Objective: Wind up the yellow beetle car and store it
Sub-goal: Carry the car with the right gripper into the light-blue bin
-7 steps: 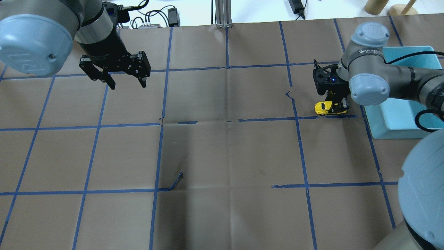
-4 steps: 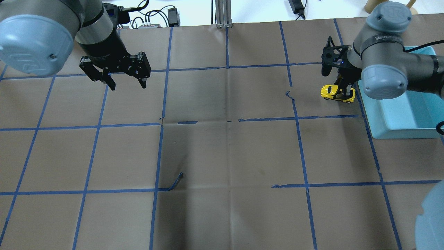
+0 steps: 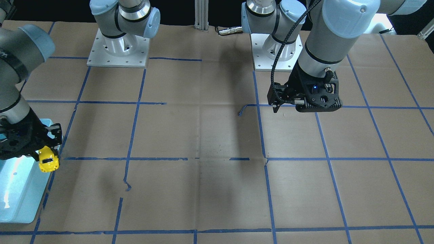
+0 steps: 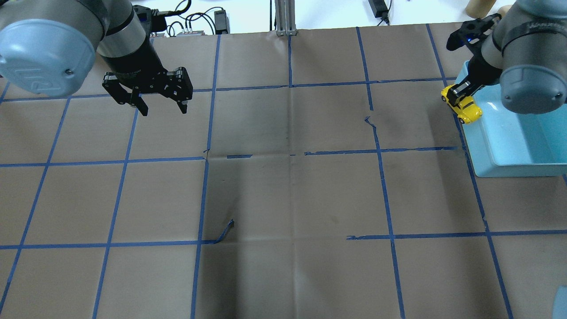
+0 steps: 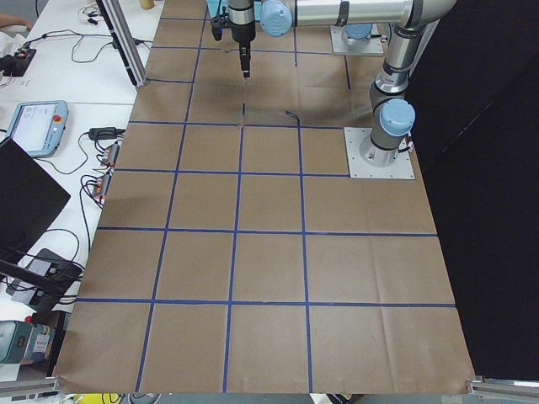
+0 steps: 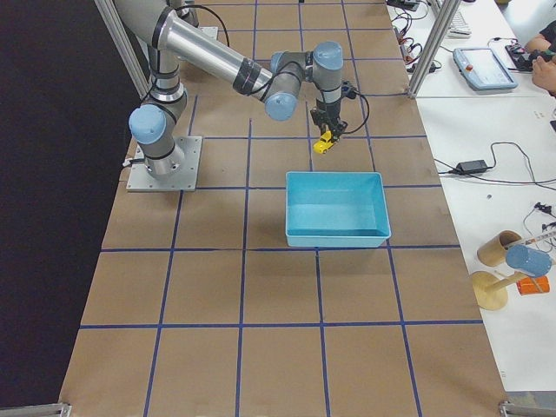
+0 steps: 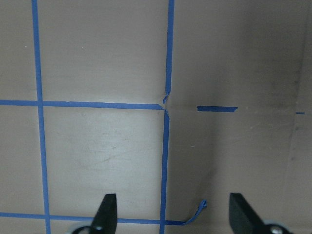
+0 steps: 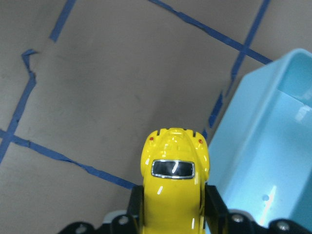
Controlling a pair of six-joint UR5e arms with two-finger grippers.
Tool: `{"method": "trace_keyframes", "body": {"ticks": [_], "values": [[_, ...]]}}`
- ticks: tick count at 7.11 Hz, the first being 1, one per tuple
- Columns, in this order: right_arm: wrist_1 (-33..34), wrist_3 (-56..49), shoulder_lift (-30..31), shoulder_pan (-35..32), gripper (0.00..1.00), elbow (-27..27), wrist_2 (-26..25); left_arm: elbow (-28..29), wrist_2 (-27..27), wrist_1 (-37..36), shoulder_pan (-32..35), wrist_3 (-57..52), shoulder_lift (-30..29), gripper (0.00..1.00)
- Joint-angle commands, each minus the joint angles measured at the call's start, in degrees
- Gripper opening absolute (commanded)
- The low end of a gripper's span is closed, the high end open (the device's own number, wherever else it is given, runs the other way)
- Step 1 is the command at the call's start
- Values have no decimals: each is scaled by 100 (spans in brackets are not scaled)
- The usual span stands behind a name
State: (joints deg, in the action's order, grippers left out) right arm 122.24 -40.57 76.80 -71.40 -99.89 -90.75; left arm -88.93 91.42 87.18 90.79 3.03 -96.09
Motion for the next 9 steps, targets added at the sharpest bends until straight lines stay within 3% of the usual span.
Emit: {"method": "trace_keyframes", "body": {"ticks": [1, 5, 7, 9], "values": [[-767, 706, -199, 713, 5, 625, -12, 16, 68, 44, 0, -13, -24, 83], [-904, 718, -1595, 1427, 3, 1410, 127, -1, 51, 132, 0, -13, -24, 83], [-903, 674, -1755, 1585, 5, 1332, 137, -28, 34, 123, 0, -4, -24, 83], [-956, 586, -1817, 1586, 16, 1314, 111, -89, 25, 132, 0, -13, -24, 83]]}}
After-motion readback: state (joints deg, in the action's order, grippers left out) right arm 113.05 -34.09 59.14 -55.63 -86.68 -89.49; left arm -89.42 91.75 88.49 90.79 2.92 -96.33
